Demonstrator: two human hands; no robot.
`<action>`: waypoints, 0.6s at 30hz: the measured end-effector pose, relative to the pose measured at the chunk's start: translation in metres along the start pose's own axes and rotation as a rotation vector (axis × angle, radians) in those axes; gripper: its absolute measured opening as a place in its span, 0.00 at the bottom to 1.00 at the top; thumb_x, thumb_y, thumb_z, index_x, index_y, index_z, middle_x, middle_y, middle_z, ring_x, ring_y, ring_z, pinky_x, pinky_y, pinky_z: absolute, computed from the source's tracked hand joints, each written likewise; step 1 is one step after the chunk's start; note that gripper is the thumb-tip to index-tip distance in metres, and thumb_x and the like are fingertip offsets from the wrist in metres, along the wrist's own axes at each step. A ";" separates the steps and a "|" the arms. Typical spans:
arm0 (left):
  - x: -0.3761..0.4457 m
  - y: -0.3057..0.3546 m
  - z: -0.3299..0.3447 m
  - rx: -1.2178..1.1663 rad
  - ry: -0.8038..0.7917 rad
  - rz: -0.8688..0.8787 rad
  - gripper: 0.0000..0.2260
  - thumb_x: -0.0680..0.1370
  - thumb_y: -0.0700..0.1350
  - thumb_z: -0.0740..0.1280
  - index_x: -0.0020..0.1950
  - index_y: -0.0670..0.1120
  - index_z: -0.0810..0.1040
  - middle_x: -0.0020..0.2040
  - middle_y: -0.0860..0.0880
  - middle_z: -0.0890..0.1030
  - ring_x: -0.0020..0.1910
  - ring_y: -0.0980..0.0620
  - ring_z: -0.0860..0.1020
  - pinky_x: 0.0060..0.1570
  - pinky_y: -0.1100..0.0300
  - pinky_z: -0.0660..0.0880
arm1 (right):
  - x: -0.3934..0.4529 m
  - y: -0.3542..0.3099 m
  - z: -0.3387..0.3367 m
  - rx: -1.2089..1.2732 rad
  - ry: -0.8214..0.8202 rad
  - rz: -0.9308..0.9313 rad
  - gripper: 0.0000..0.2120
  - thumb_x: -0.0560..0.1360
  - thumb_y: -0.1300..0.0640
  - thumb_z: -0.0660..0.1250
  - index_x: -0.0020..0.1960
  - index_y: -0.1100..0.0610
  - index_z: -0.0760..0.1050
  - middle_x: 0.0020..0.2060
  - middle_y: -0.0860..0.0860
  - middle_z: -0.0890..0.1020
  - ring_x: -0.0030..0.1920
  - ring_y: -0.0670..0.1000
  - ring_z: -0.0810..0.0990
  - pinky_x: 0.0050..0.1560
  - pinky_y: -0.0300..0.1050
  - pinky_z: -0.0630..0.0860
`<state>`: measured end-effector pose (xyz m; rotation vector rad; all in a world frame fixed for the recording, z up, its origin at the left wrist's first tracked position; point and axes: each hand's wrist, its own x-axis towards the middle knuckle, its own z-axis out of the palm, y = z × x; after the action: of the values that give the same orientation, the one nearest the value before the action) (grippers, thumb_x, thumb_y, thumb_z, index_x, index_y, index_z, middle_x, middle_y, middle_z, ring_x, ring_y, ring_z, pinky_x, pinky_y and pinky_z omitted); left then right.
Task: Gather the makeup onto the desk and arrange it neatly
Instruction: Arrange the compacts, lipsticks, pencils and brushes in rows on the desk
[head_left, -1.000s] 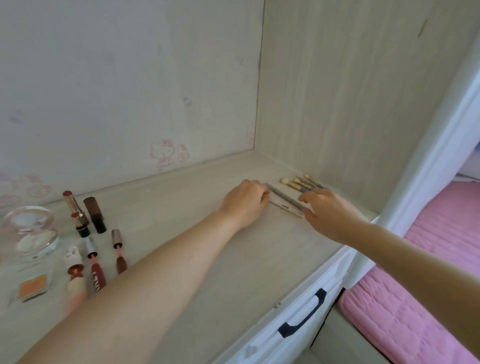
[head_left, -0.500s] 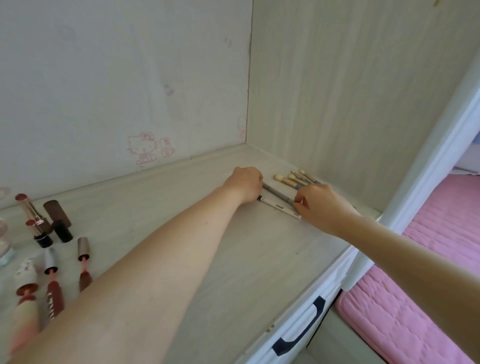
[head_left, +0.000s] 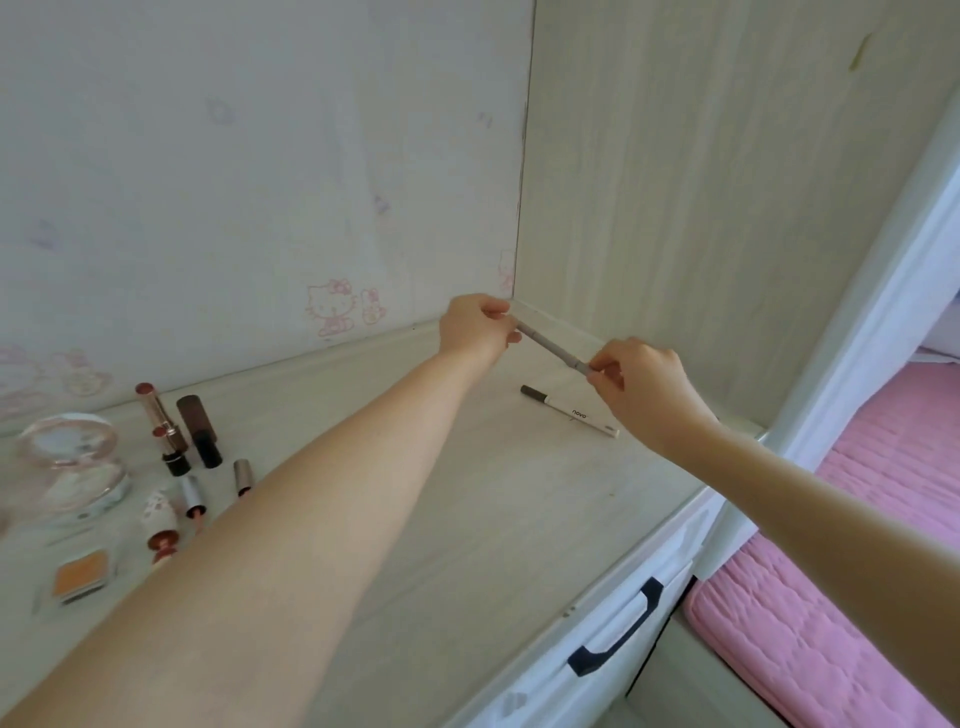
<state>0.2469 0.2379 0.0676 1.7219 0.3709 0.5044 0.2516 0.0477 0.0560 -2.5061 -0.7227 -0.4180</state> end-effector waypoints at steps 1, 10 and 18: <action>-0.006 0.005 -0.009 -0.088 -0.002 -0.030 0.10 0.77 0.34 0.65 0.58 0.38 0.76 0.53 0.40 0.80 0.43 0.46 0.83 0.50 0.55 0.80 | -0.002 -0.008 -0.003 0.016 0.015 -0.015 0.06 0.77 0.57 0.65 0.49 0.57 0.79 0.43 0.52 0.77 0.42 0.53 0.77 0.44 0.44 0.74; -0.074 0.037 -0.090 -0.585 -0.035 -0.157 0.11 0.75 0.31 0.68 0.56 0.35 0.76 0.43 0.41 0.81 0.39 0.47 0.82 0.45 0.56 0.81 | -0.051 -0.098 -0.018 0.379 0.074 0.013 0.01 0.75 0.56 0.69 0.47 0.54 0.78 0.39 0.49 0.80 0.32 0.45 0.81 0.30 0.27 0.72; -0.140 0.032 -0.163 -0.605 -0.110 -0.134 0.06 0.76 0.35 0.67 0.53 0.36 0.79 0.46 0.43 0.84 0.42 0.49 0.83 0.45 0.58 0.81 | -0.106 -0.171 -0.003 0.613 0.080 0.048 0.03 0.74 0.56 0.70 0.43 0.49 0.78 0.35 0.46 0.81 0.29 0.42 0.80 0.28 0.31 0.71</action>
<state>0.0415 0.2965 0.1068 1.1245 0.2207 0.3725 0.0688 0.1289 0.0791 -1.9147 -0.6392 -0.2306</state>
